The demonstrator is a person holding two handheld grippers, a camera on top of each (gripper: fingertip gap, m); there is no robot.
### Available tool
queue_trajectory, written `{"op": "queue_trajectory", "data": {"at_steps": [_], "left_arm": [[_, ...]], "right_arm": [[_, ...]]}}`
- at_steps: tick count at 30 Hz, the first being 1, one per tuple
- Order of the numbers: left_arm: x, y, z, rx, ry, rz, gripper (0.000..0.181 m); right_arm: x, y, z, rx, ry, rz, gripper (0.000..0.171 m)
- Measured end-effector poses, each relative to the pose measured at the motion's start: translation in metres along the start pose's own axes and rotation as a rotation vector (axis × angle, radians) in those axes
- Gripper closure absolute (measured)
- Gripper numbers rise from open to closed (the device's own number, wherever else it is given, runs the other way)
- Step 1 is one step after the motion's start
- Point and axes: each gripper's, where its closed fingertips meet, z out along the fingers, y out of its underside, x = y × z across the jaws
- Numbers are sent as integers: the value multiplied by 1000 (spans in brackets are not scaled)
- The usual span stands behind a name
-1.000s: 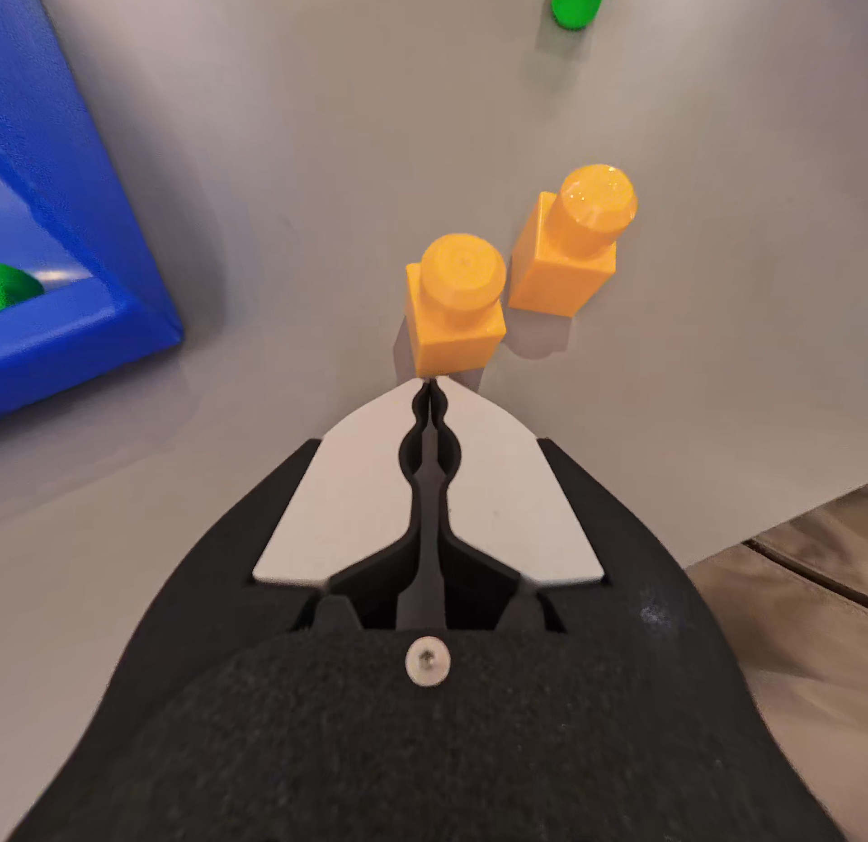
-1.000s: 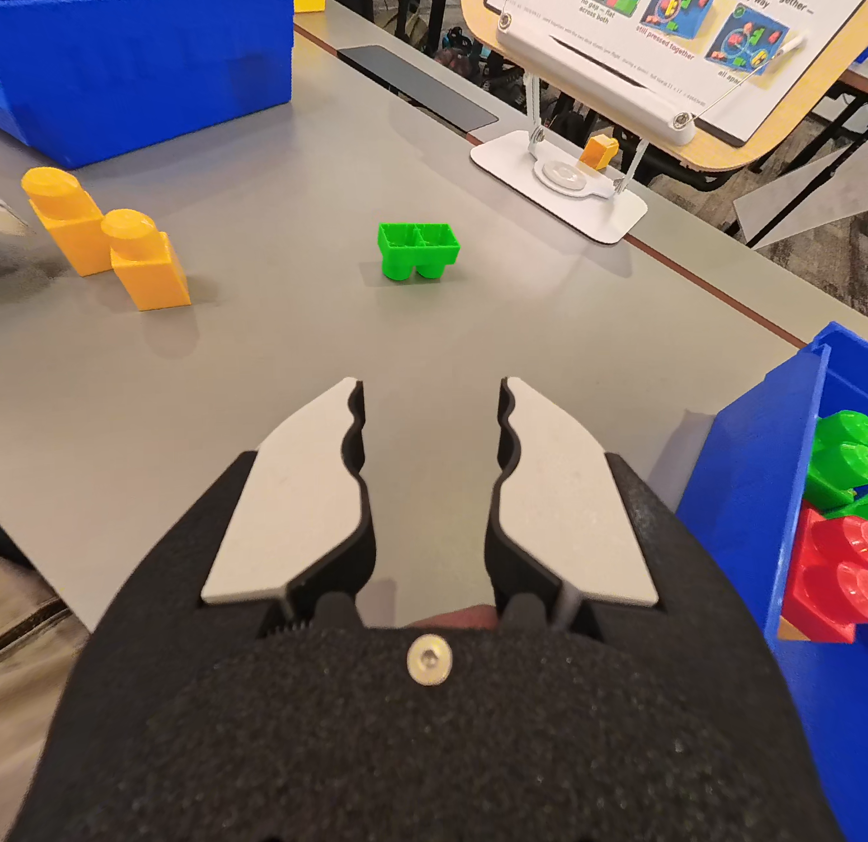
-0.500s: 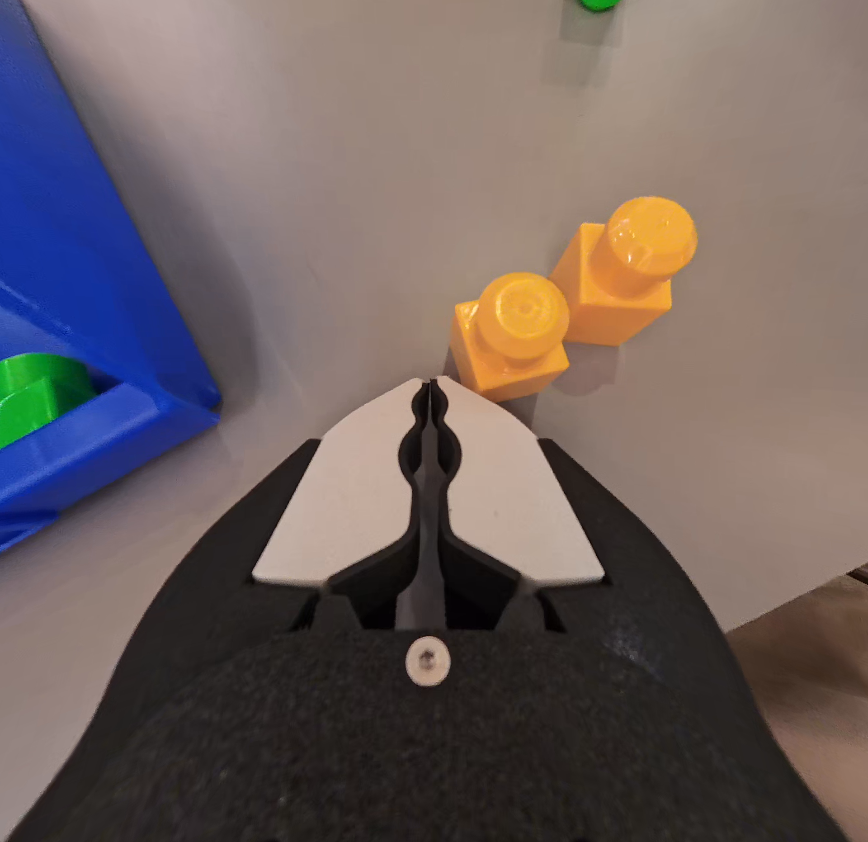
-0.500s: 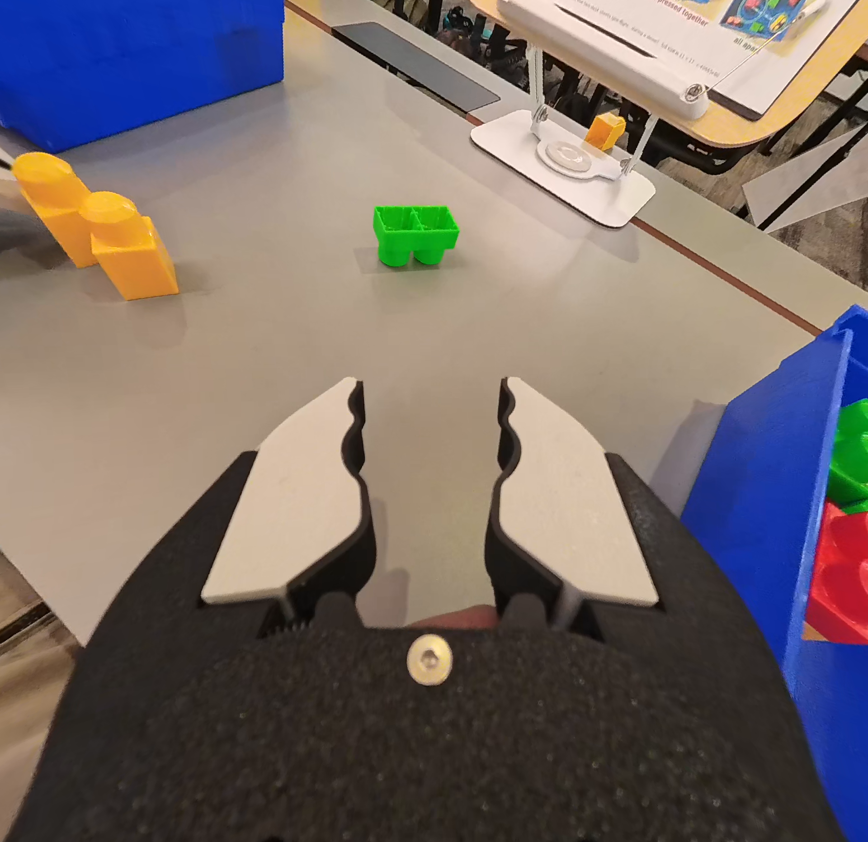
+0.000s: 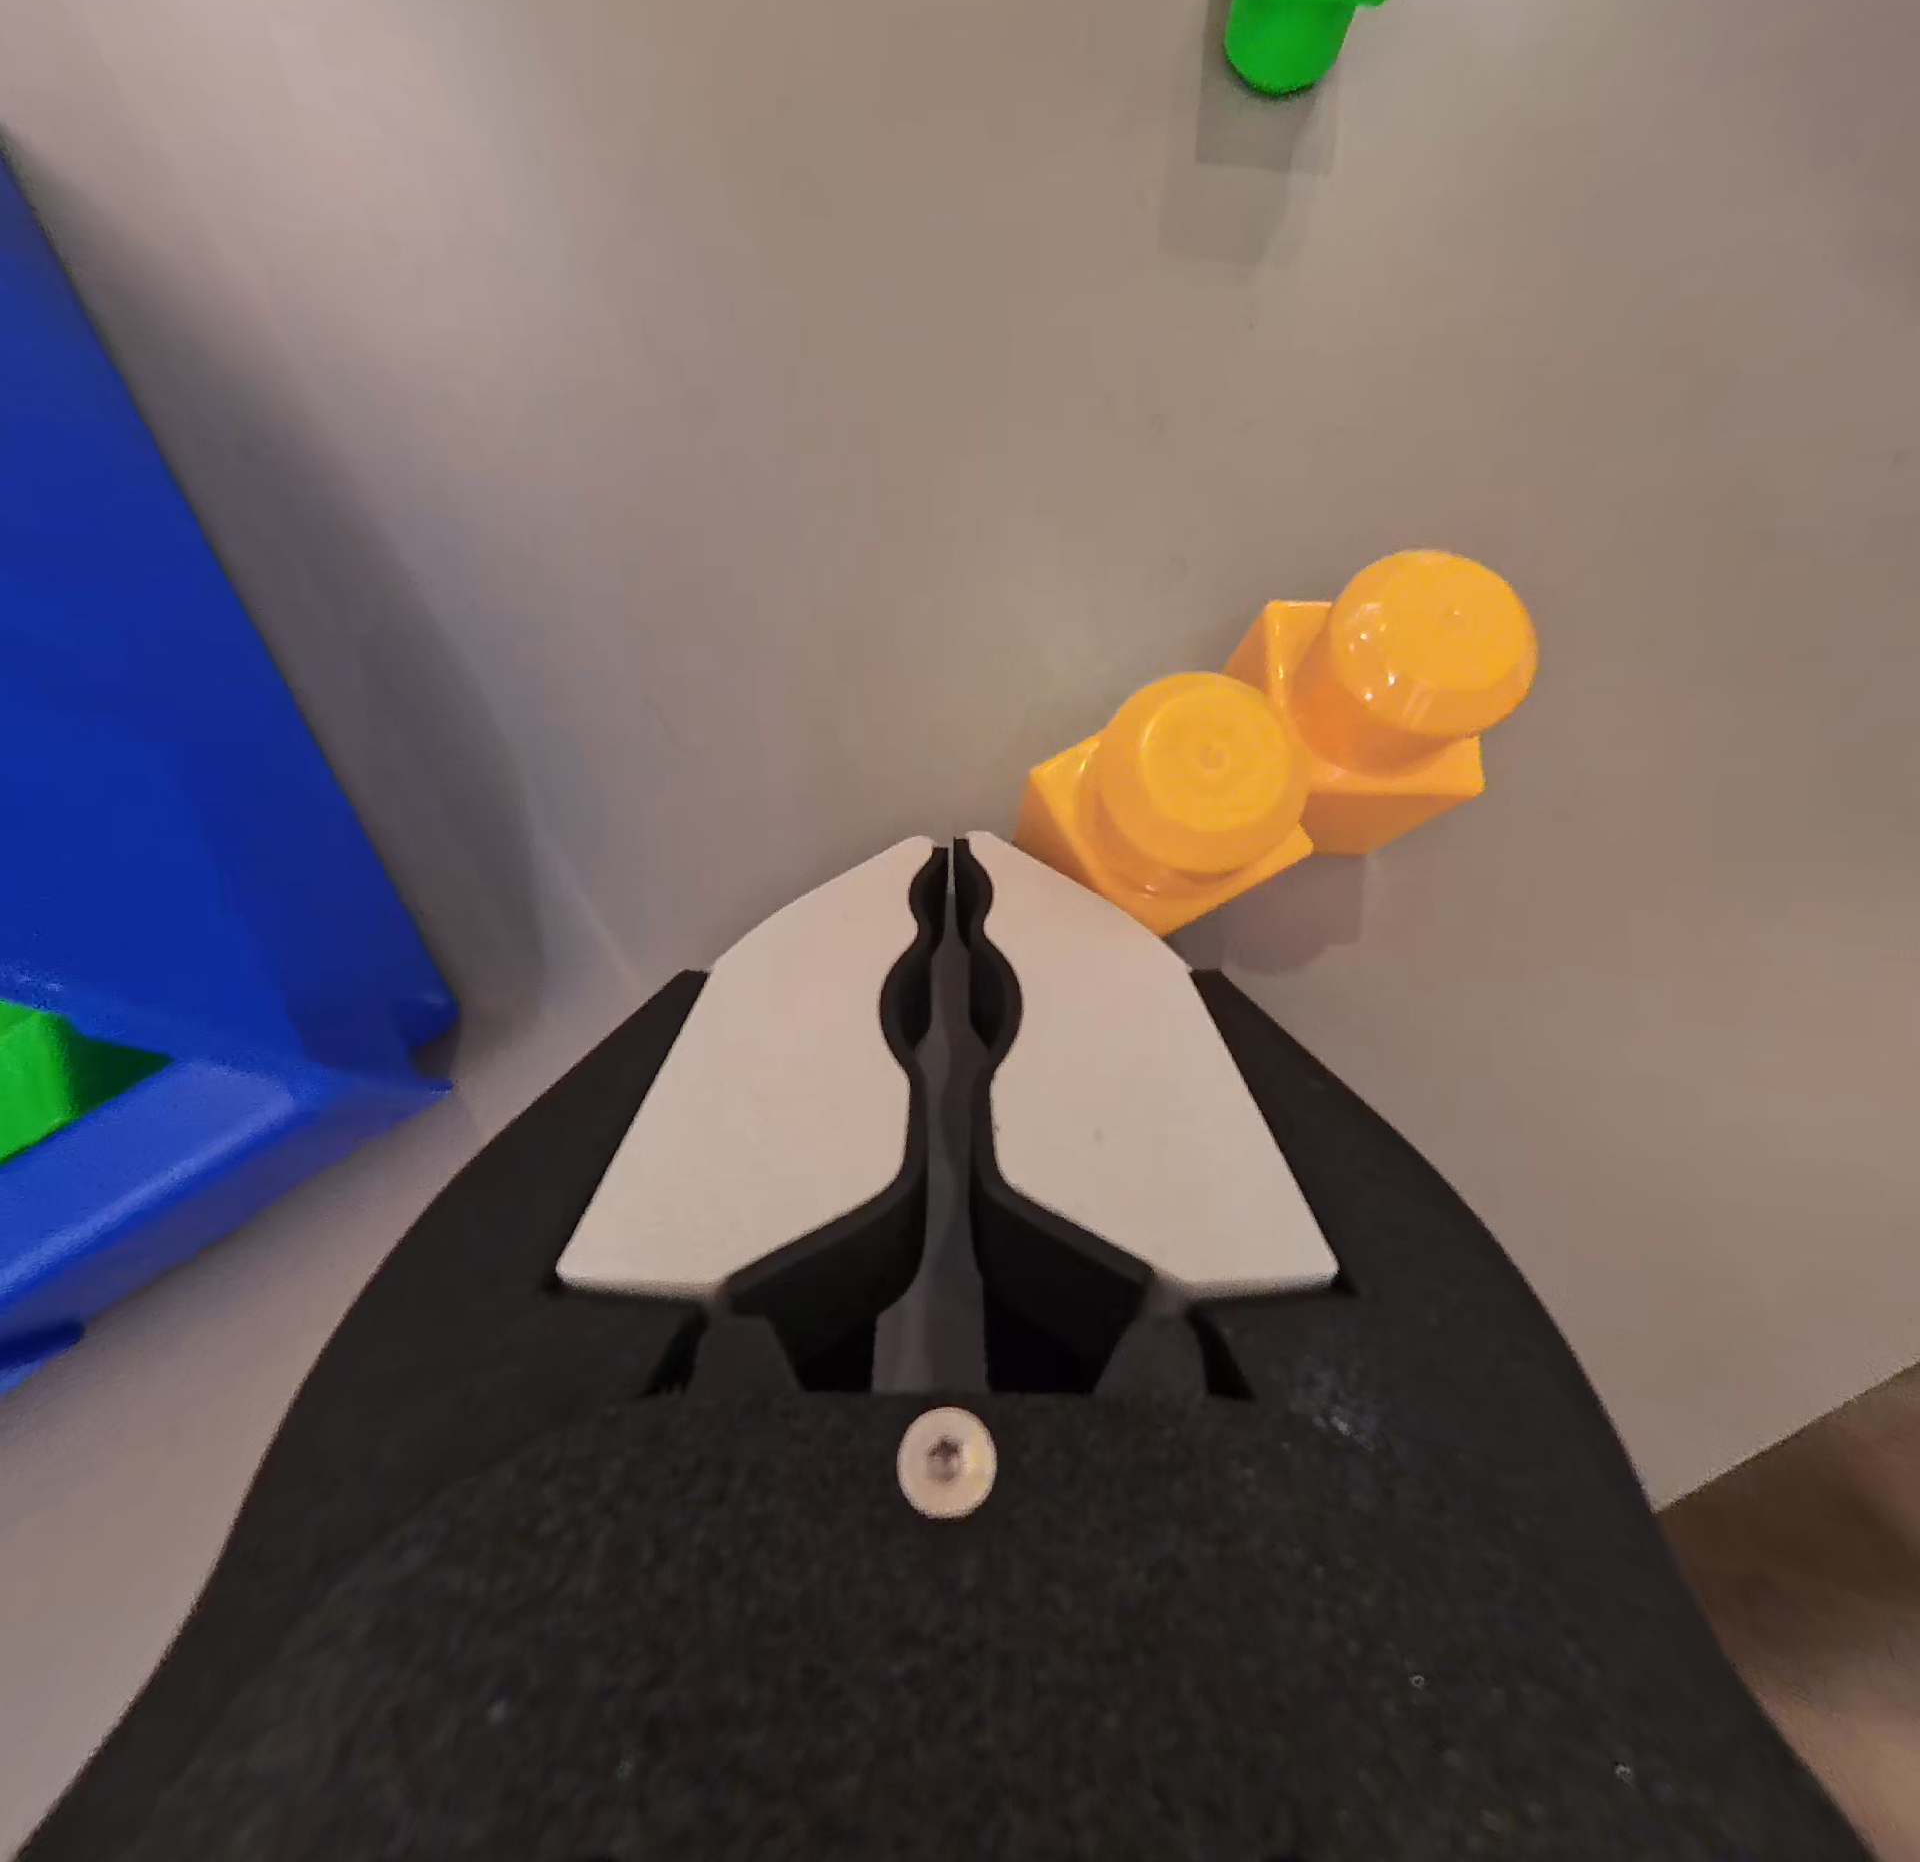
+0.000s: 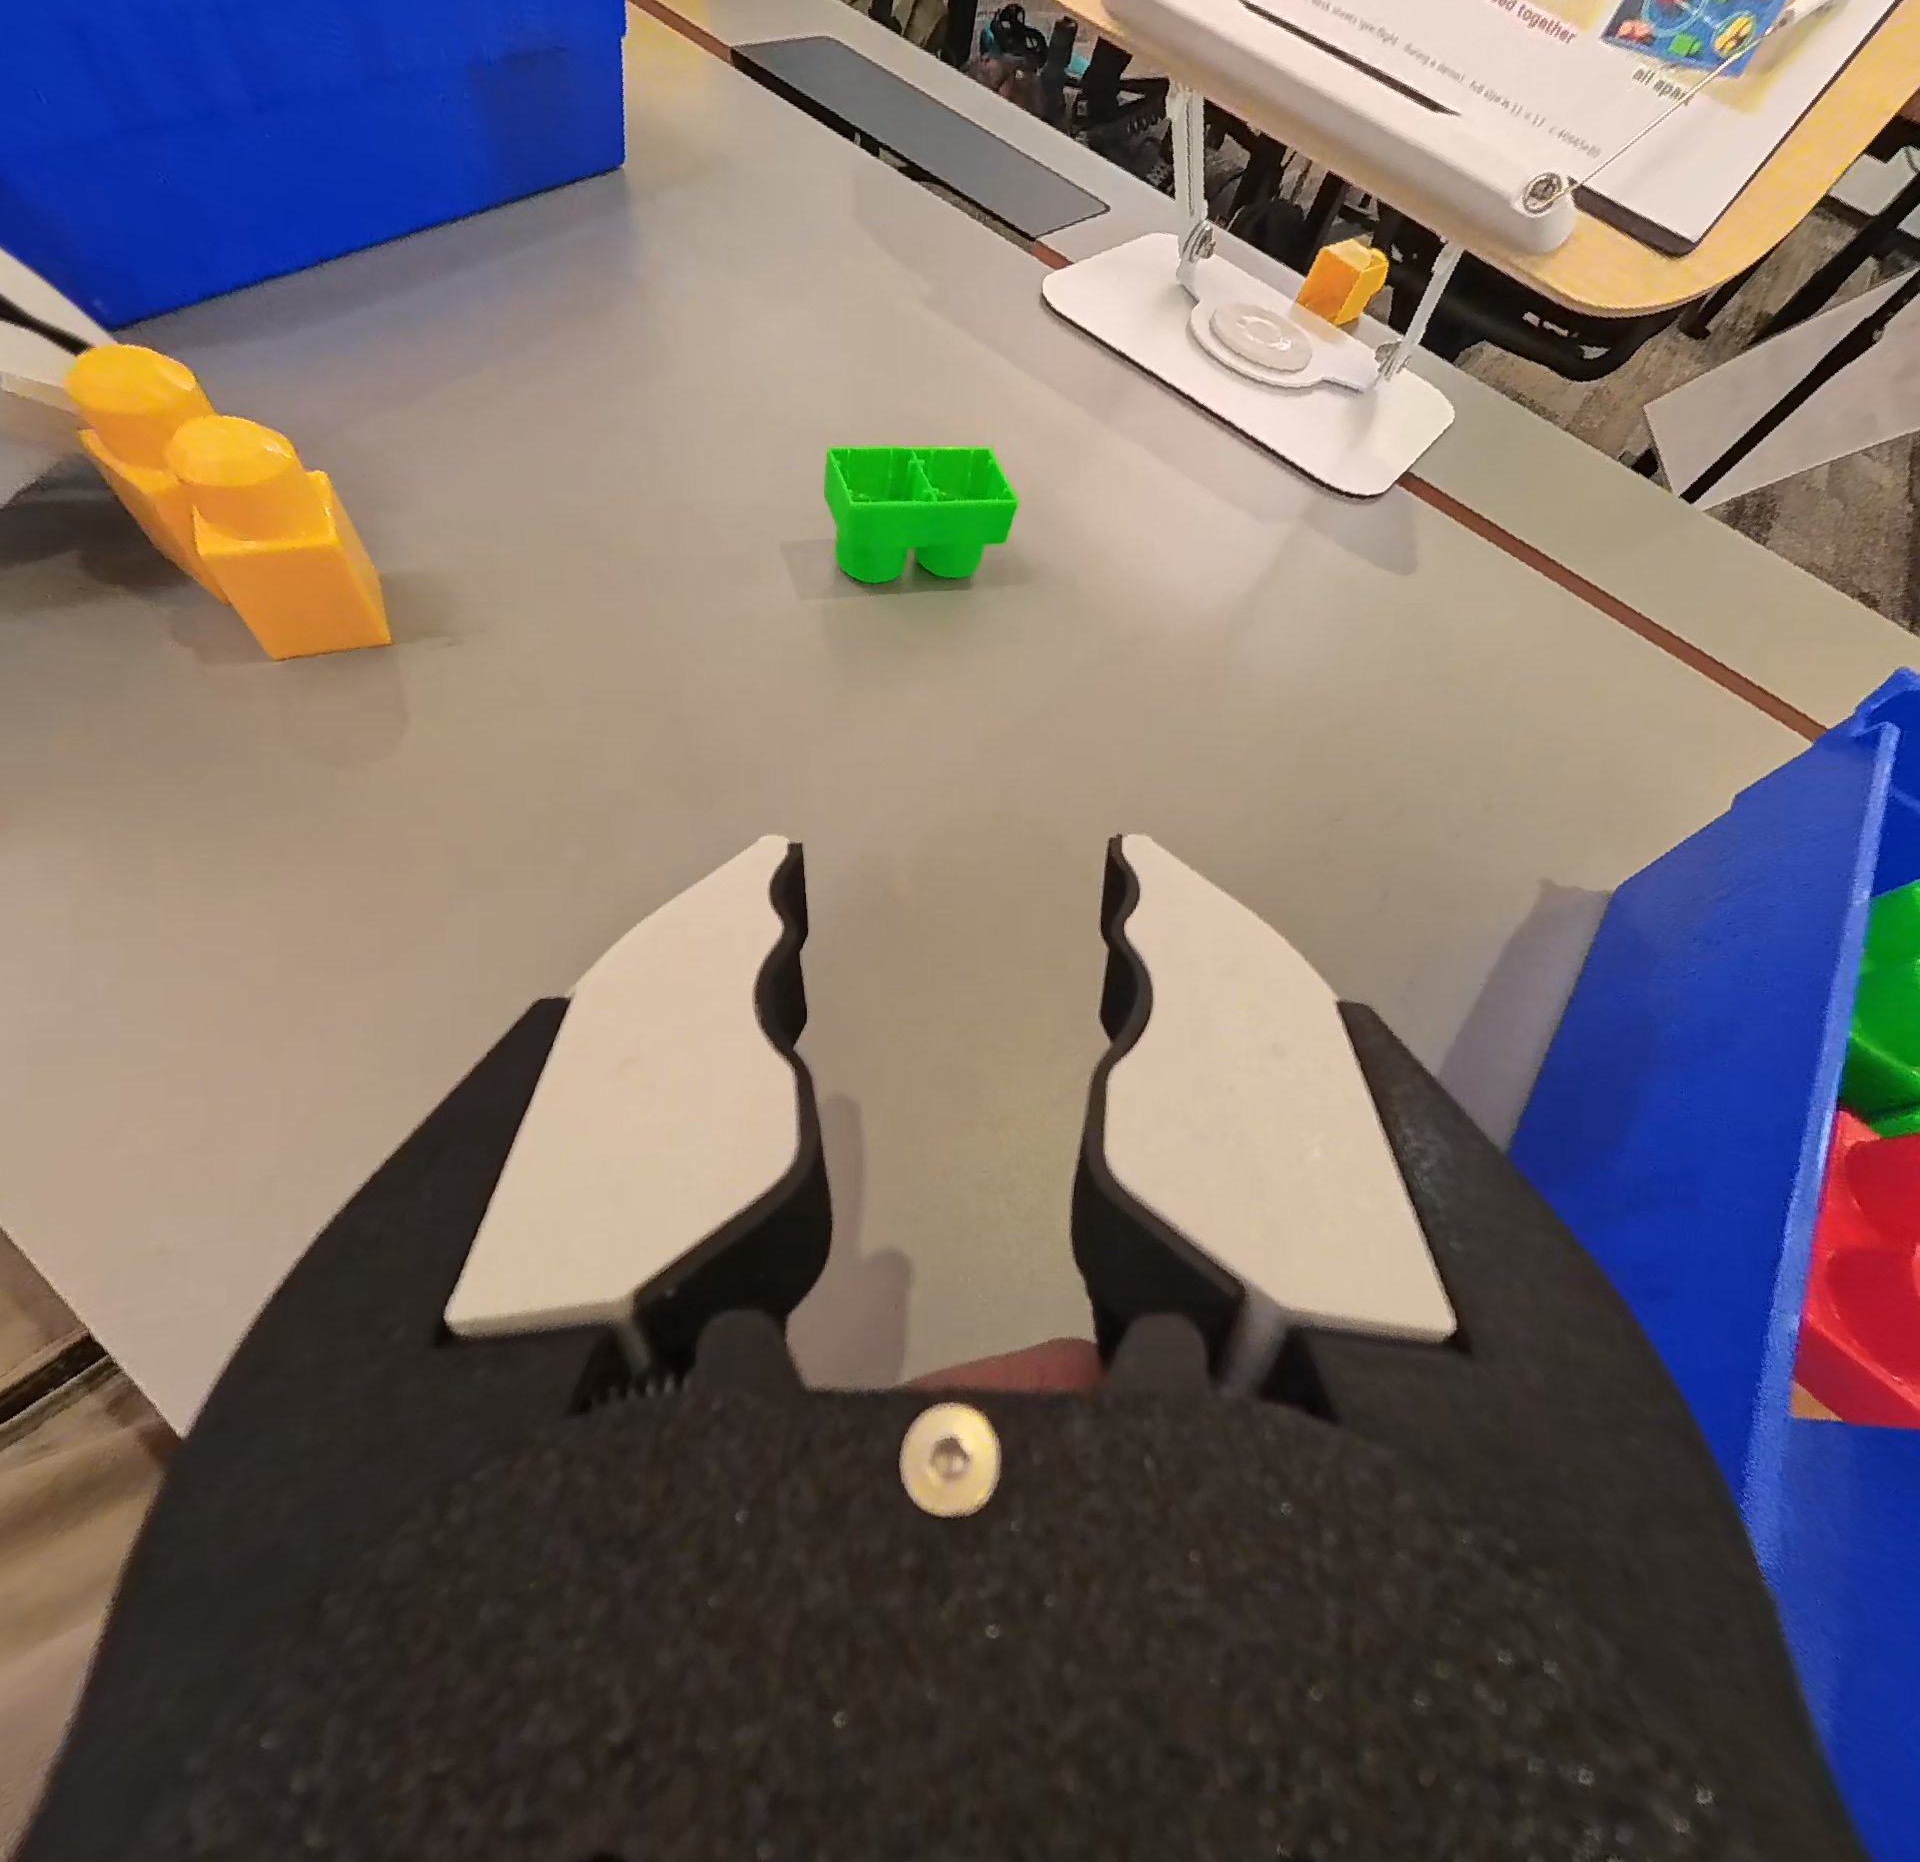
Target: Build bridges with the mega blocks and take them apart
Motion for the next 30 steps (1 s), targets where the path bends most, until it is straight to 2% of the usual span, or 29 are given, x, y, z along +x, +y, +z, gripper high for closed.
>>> {"op": "queue_trajectory", "data": {"at_steps": [5,9,16,30], "left_arm": [[-6,9,-15,-4,-24,-14,181],[16,9,-32,72,72,-106,181],[33,17,-18,23,82,-63,181],[19,11,-7,4,39,-21,181]], "right_arm": [[-1,1,1,-2,-3,1,117],[-1,3,2,-6,-6,3,117],[-3,2,2,-6,-9,0,117],[1,4,2,-10,0,2,117]]}}
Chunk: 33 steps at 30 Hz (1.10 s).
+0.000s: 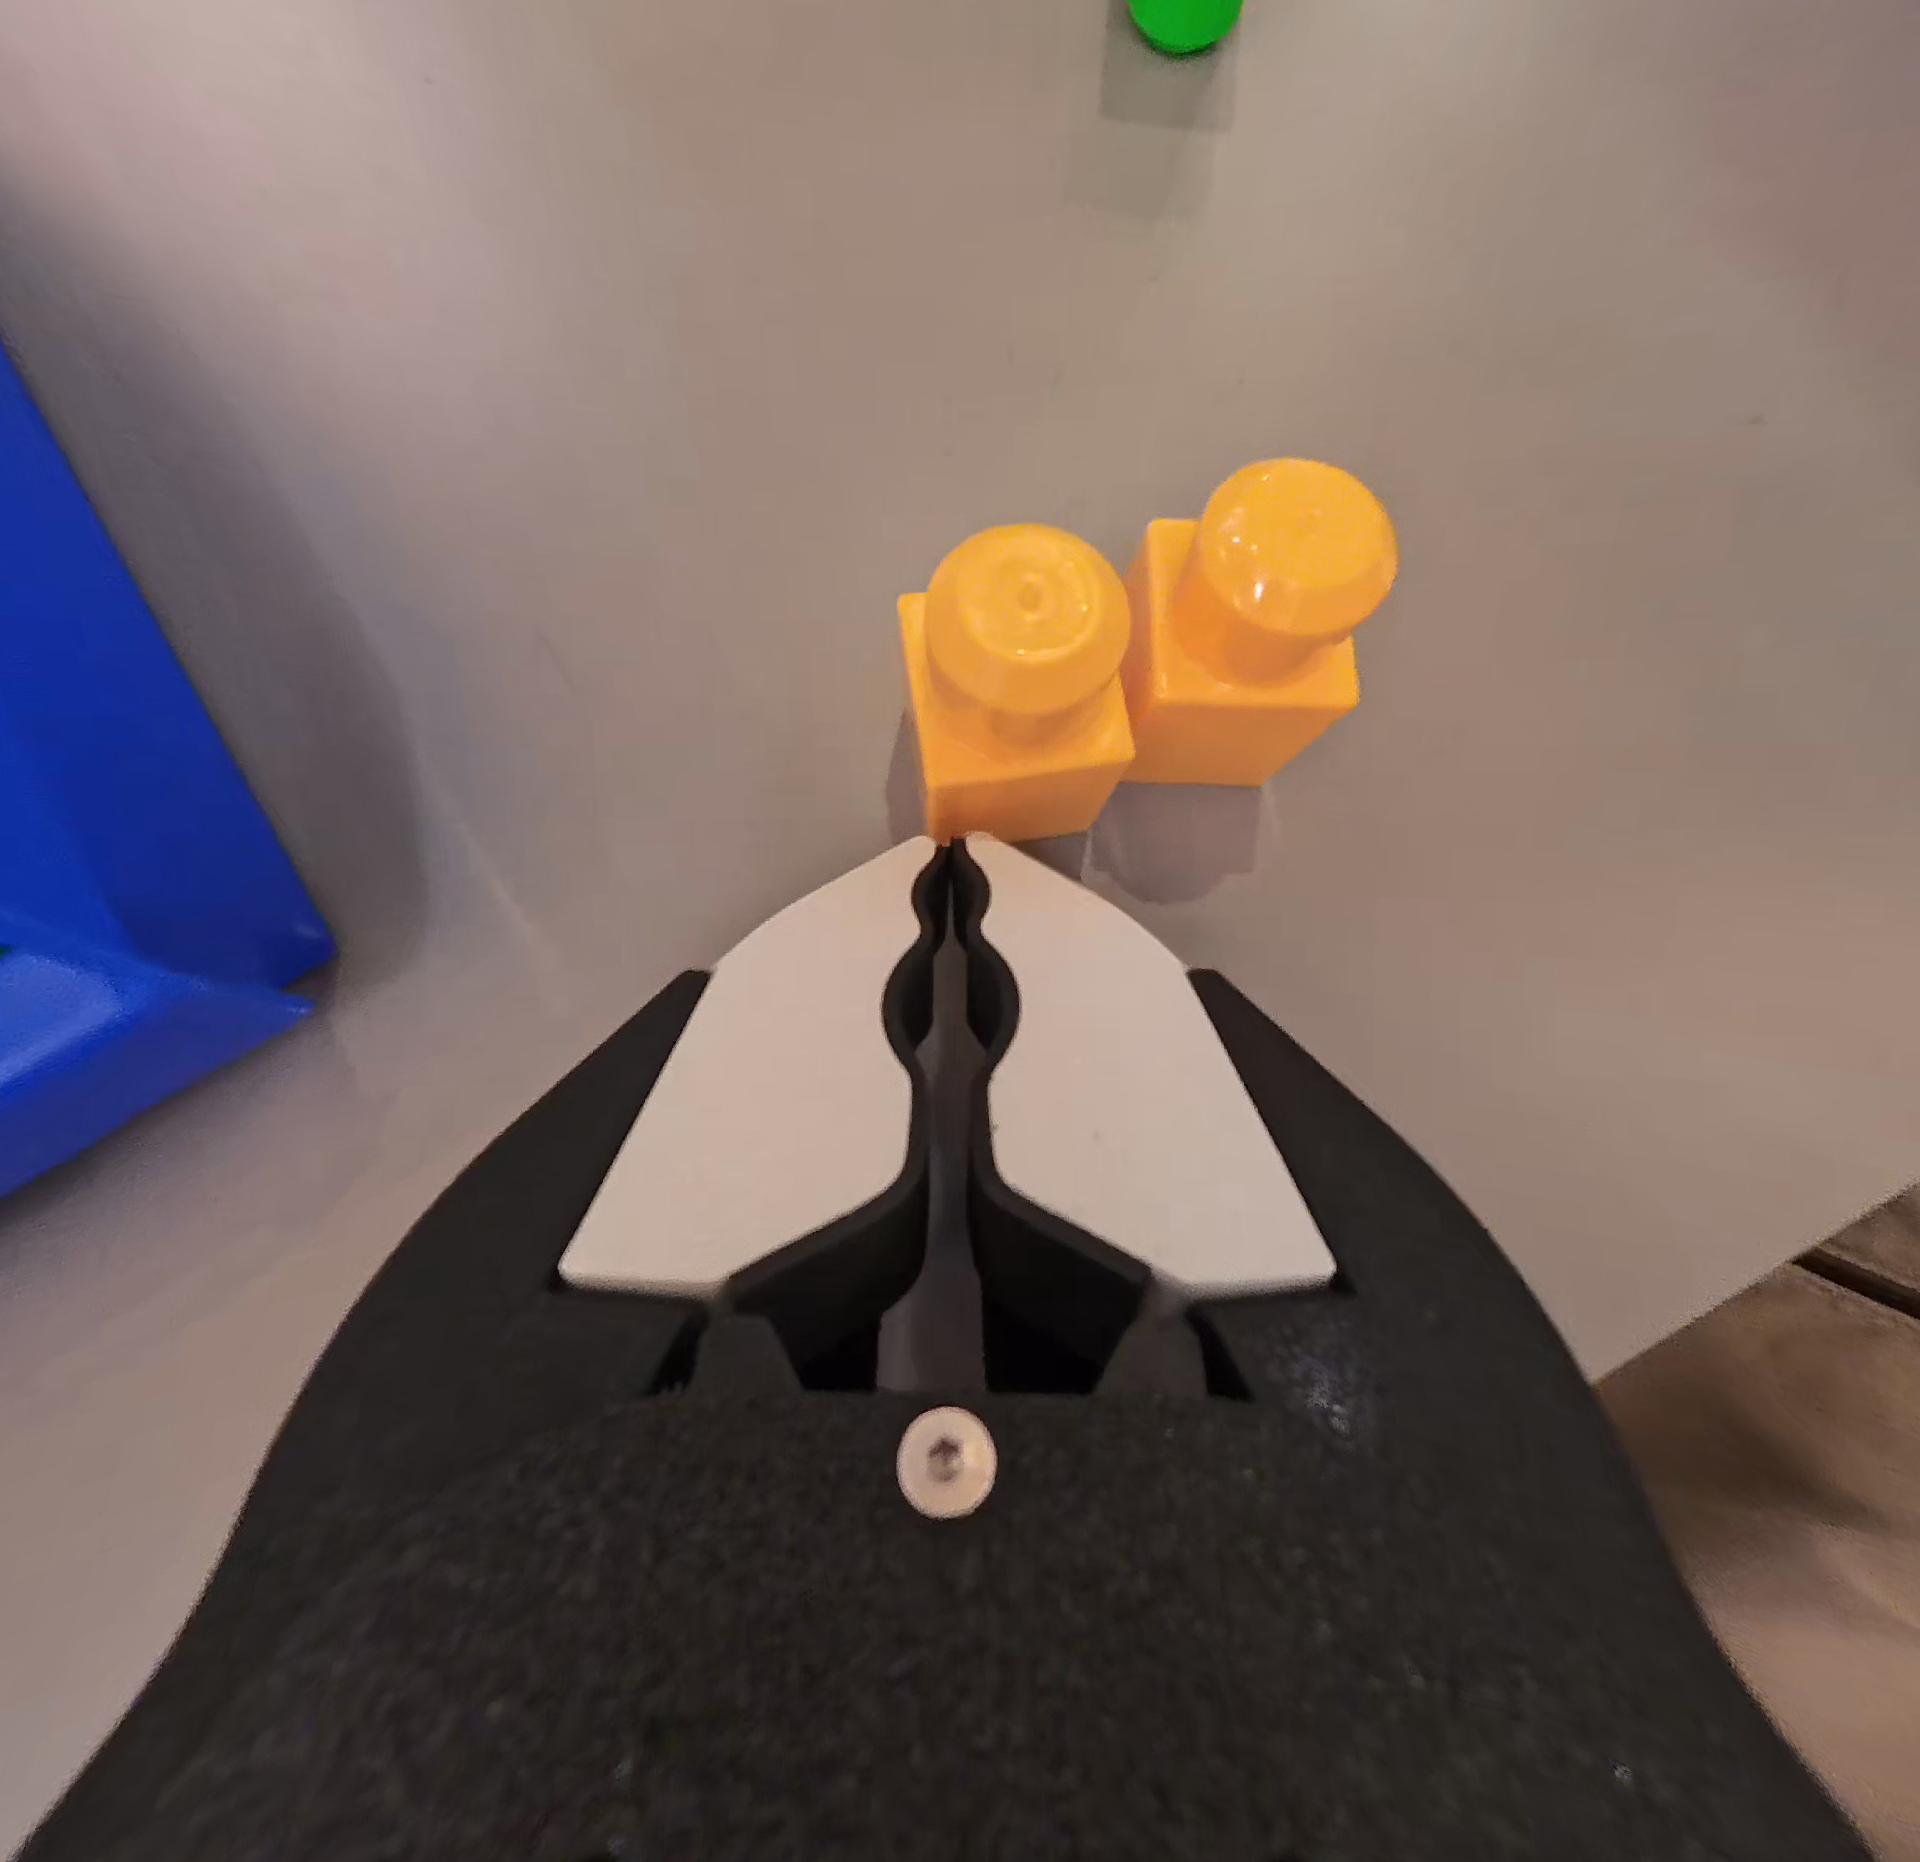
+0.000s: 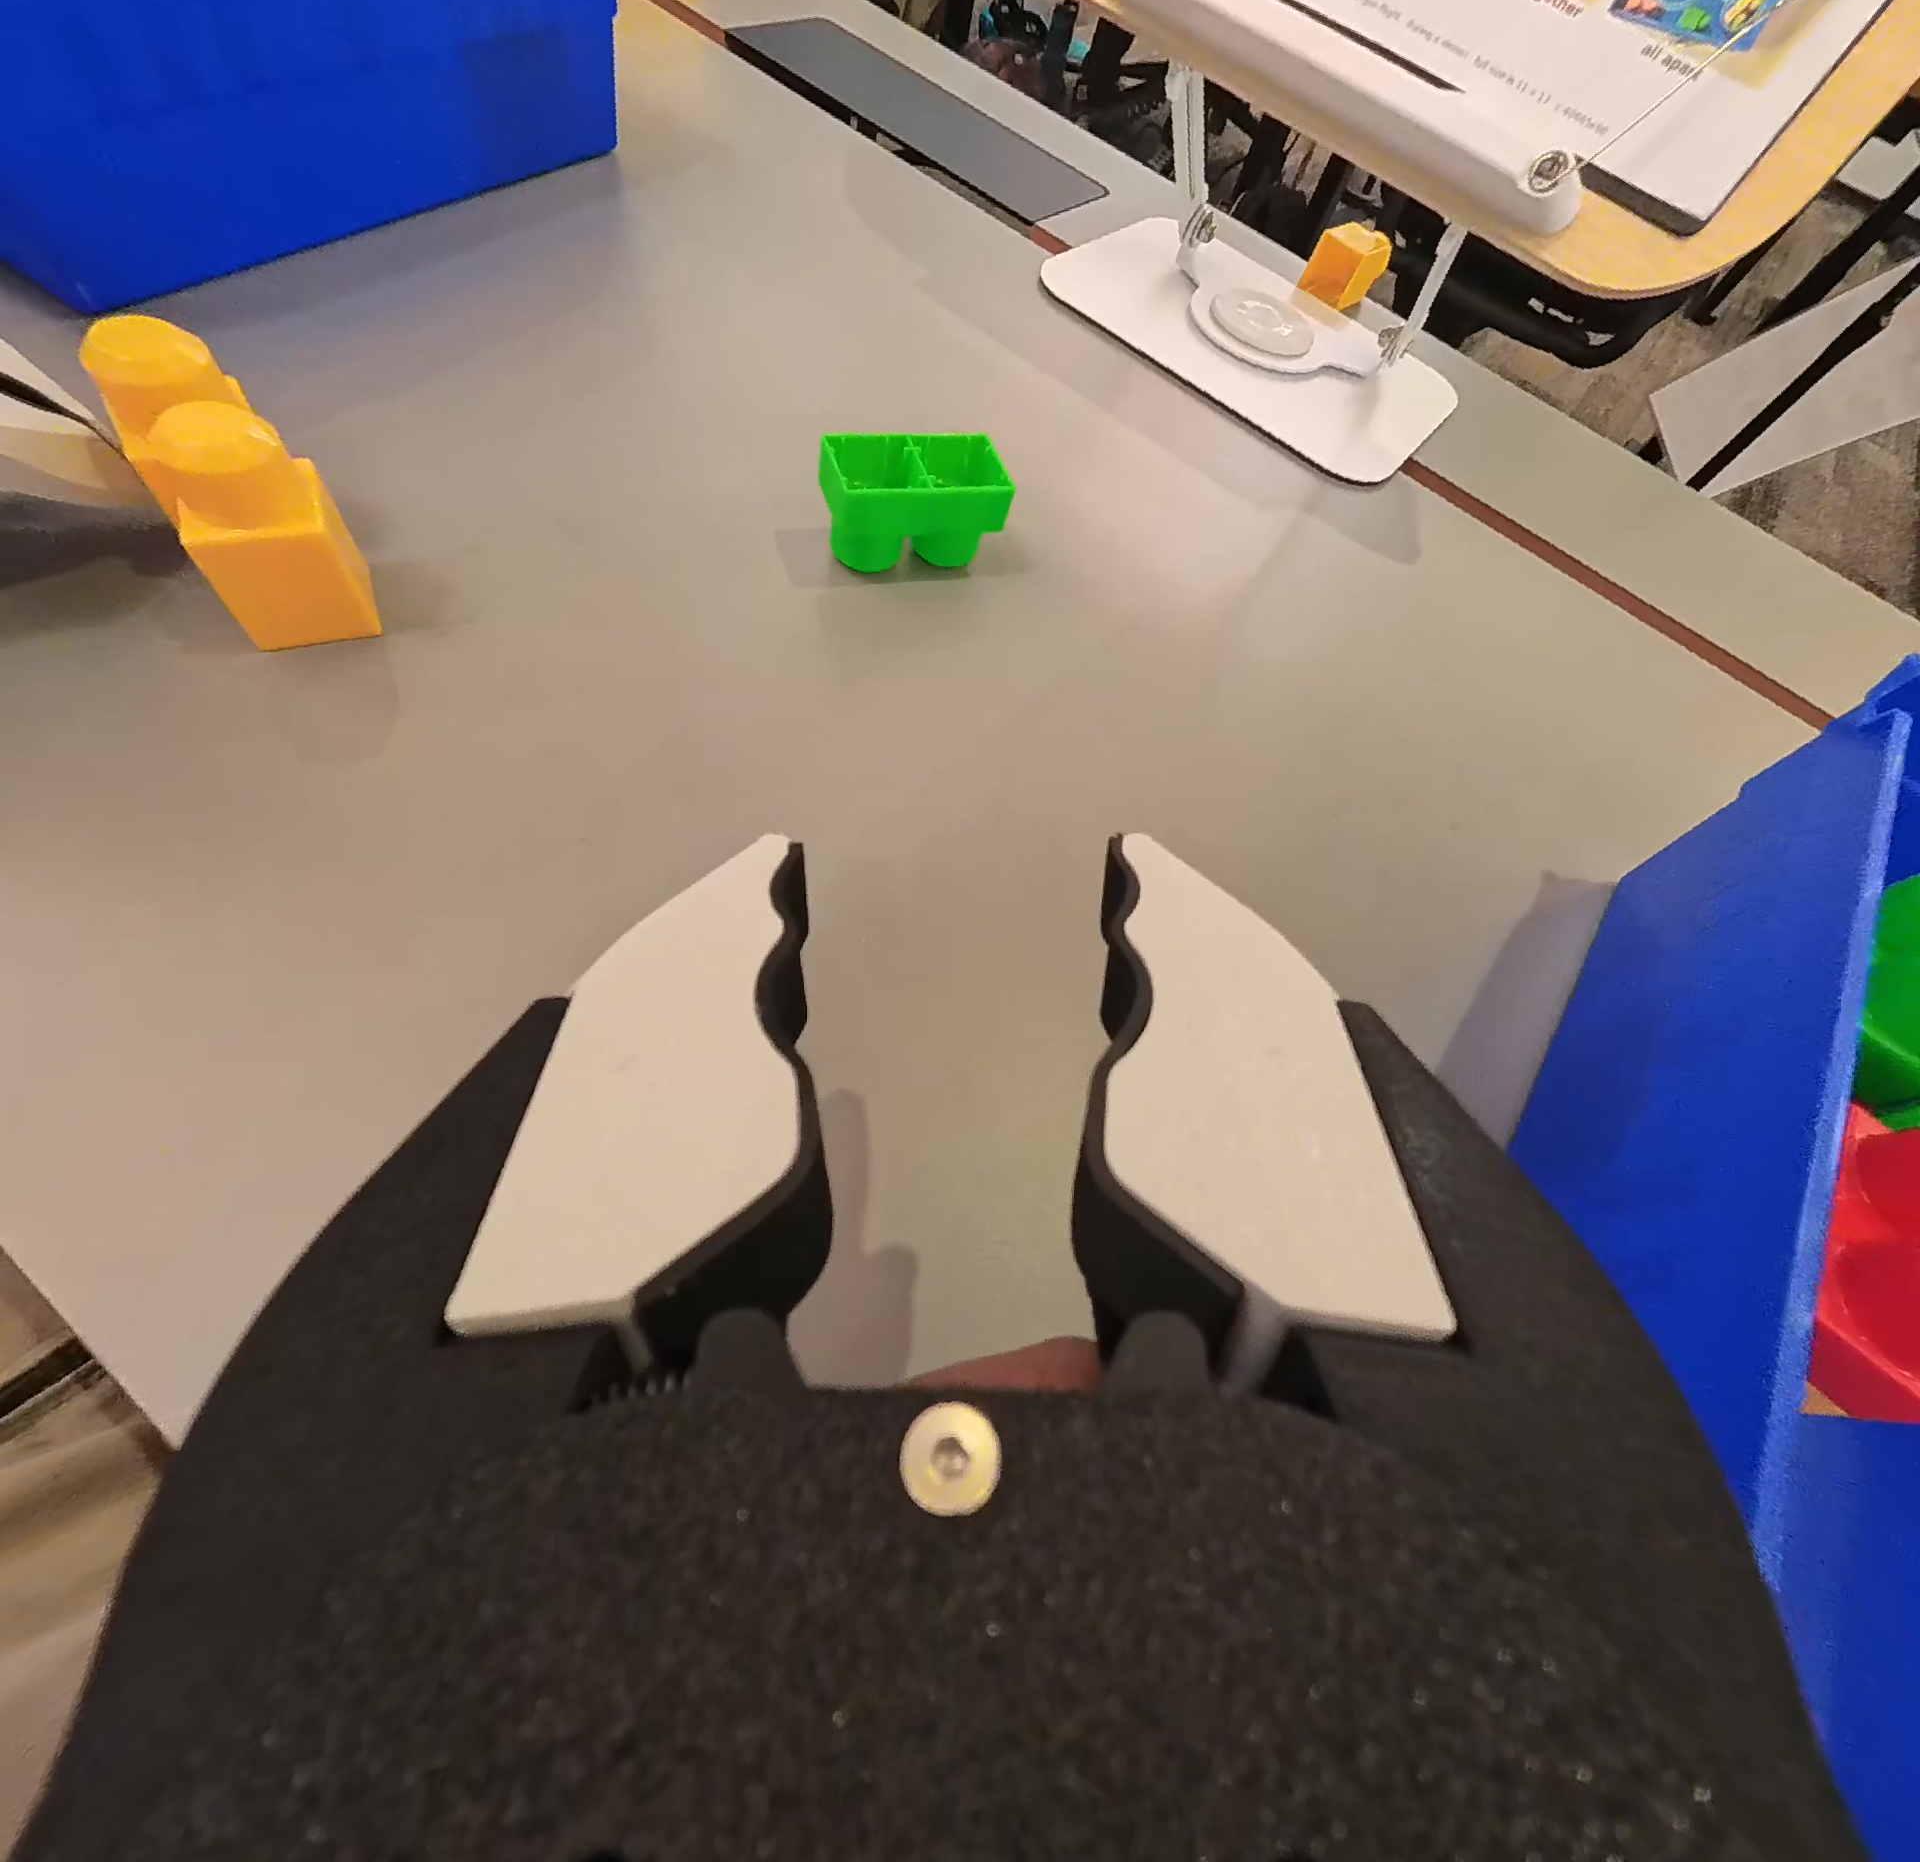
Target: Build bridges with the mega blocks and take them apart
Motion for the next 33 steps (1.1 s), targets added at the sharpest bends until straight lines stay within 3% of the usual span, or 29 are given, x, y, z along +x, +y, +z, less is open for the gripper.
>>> {"op": "queue_trajectory", "data": {"at_steps": [4,8,33], "left_arm": [[-13,2,-1,-14,-57,8,181],[-5,-4,0,14,7,-38,181],[-20,-12,7,6,-41,-4,181]], "right_arm": [[0,2,2,-5,-2,1,117],[0,2,3,-7,-2,4,117],[3,5,4,-12,-4,12,117]]}}
